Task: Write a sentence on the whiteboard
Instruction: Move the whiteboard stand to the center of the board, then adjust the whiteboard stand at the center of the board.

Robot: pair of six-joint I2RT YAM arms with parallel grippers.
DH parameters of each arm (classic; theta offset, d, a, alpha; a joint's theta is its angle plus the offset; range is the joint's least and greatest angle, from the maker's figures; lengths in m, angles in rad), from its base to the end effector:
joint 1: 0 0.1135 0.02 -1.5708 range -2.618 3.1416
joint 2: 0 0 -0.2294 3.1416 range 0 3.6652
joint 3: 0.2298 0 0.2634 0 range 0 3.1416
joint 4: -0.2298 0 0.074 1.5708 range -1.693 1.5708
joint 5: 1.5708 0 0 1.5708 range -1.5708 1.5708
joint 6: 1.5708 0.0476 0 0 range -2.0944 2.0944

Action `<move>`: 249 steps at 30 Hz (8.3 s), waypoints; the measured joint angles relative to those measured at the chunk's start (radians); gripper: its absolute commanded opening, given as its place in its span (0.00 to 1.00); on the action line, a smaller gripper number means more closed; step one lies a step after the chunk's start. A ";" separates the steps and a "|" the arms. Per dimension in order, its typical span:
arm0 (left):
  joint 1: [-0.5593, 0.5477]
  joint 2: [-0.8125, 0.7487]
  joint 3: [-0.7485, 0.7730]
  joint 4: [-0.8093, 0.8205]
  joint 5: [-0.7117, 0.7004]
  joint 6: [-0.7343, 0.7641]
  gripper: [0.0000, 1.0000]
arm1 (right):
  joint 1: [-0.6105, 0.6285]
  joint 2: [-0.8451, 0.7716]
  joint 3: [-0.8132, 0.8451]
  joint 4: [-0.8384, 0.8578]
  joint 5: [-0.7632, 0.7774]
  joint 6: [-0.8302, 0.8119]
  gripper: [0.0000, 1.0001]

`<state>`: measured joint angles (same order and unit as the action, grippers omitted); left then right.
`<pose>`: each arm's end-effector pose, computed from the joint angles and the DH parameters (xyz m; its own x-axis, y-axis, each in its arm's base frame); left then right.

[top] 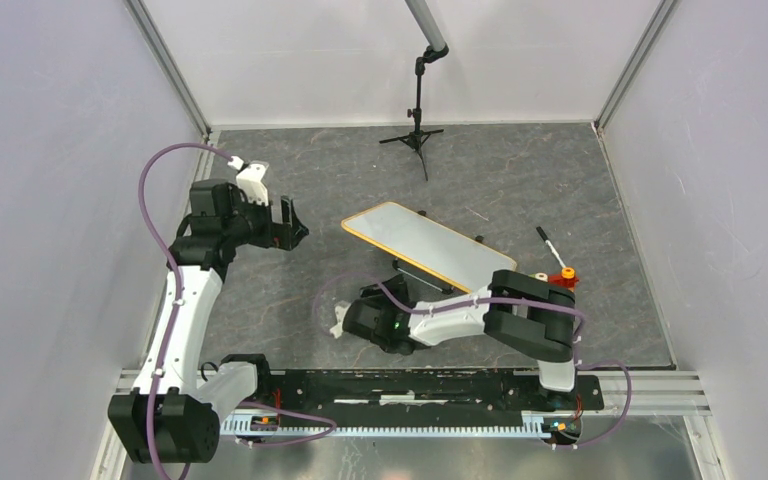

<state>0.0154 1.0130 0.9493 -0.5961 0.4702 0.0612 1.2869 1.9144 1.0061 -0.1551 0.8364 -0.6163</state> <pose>0.2506 -0.0177 0.2803 -0.5907 0.0454 -0.8056 0.3811 0.8958 -0.2289 0.1330 0.3297 0.0716 0.1137 -0.9933 -0.0215 -0.5840 -0.0493 -0.8102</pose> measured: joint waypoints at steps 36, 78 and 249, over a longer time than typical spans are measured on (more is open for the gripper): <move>0.136 0.090 0.076 -0.067 -0.005 0.123 0.77 | -0.562 -0.557 0.441 -0.301 -1.053 0.209 0.72; -0.338 -0.254 -0.202 -0.422 -0.077 1.246 0.77 | -1.005 0.088 0.430 -0.386 -1.245 -0.142 0.53; 0.182 0.129 0.128 -0.123 -0.041 0.043 0.94 | -0.756 -0.362 -0.294 0.099 -1.114 0.352 0.08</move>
<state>0.1970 1.1423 1.0775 -0.7193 0.4290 0.1043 0.5304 1.5520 0.7124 -0.0563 -0.2775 -0.2638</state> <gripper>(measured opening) 0.939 0.273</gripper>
